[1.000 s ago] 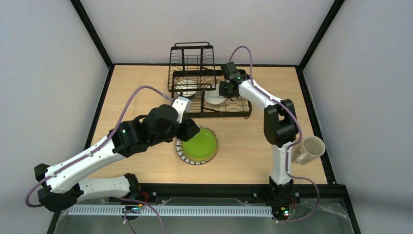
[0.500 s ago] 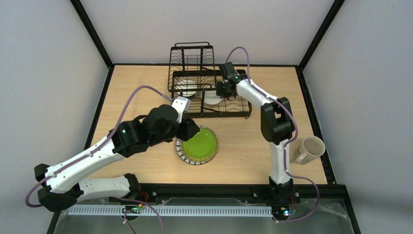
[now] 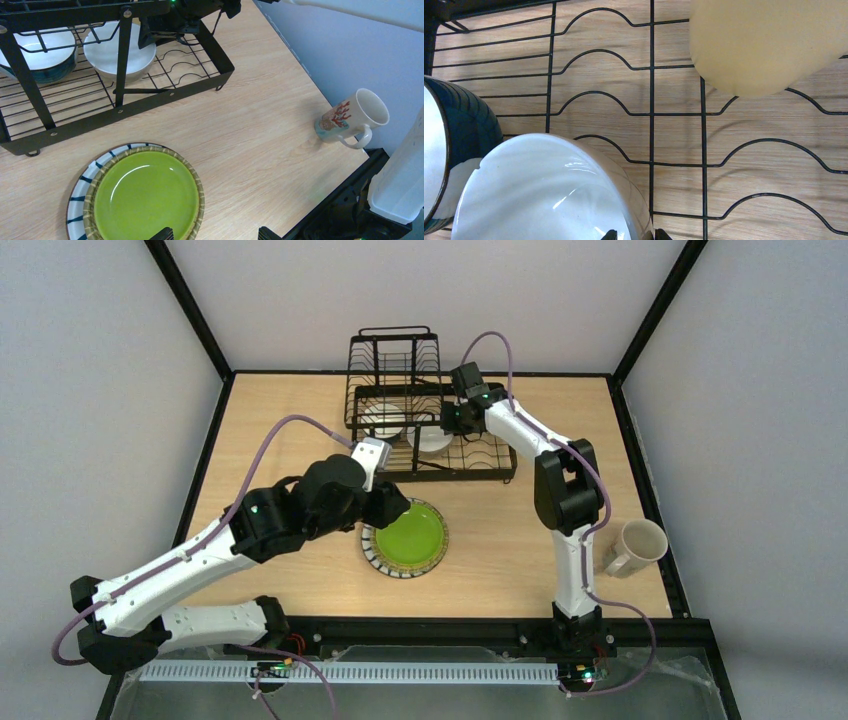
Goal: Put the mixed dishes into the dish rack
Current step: Place the bowl in the dish rack, then grab the bowl from the dish rack.
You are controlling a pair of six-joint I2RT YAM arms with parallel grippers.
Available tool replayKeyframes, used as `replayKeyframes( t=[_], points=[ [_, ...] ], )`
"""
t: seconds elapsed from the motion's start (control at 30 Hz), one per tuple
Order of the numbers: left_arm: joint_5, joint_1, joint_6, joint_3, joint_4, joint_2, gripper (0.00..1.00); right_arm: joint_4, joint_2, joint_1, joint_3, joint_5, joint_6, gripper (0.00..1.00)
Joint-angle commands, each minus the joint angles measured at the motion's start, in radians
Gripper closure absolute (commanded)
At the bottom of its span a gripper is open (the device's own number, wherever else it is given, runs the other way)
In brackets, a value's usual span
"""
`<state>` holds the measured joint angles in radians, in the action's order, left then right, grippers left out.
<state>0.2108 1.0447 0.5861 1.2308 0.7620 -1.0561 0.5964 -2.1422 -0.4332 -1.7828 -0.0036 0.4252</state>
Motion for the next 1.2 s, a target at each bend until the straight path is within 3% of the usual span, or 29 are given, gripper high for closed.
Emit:
replayKeyframes(
  t=[0.0, 0.23, 0.6, 1.17],
  points=[
    [0.006, 0.007, 0.004, -0.01, -0.012, 0.001, 0.02, -0.024, -0.015, -0.007, -0.033, -0.026, -0.015, 0.57],
    [0.005, 0.006, 0.003, -0.004, -0.016, -0.011, 0.02, -0.021, -0.011, -0.007, -0.022, -0.024, -0.02, 0.58],
    [0.002, 0.007, 0.004, -0.003, -0.019, -0.021, 0.02, -0.034, 0.007, -0.007, 0.028, 0.002, -0.021, 0.99],
    [0.004, 0.007, -0.002, -0.002, -0.01, -0.027, 0.02, -0.071, 0.045, 0.004, 0.042, -0.001, -0.002, 1.0]
  ],
)
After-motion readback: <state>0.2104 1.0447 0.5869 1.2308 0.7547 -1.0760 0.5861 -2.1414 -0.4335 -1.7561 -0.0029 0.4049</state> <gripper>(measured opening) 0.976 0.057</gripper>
